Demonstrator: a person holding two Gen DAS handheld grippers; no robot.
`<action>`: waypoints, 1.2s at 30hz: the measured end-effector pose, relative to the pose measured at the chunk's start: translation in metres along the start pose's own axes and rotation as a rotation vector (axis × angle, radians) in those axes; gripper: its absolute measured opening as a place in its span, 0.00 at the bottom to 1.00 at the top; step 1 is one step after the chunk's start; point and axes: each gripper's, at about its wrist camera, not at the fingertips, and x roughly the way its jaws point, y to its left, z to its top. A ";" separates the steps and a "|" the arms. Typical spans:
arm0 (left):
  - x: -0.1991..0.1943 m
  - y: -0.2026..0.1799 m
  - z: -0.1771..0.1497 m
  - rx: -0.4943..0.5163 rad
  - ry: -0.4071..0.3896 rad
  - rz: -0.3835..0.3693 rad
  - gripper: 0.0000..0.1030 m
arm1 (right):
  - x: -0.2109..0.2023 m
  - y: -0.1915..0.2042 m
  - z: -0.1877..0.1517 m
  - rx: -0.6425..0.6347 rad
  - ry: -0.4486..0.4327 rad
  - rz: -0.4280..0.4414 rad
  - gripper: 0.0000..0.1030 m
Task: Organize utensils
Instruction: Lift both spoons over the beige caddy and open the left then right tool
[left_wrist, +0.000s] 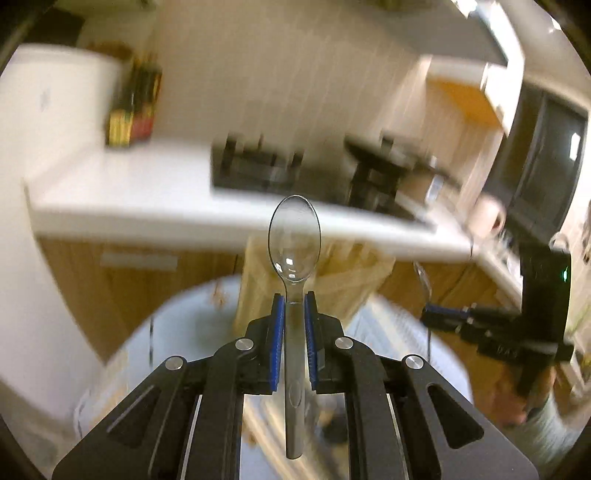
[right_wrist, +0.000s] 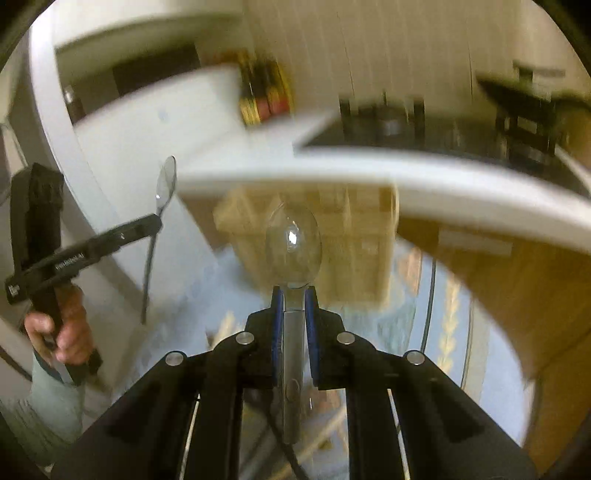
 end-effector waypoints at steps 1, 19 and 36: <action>0.000 -0.006 0.009 0.012 -0.044 0.017 0.09 | -0.006 0.002 0.010 -0.004 -0.049 -0.007 0.10; 0.081 -0.011 0.046 -0.006 -0.332 0.106 0.09 | 0.036 -0.035 0.091 0.011 -0.403 -0.252 0.10; 0.108 0.011 0.015 -0.011 -0.282 0.139 0.10 | 0.075 -0.049 0.058 0.015 -0.367 -0.263 0.10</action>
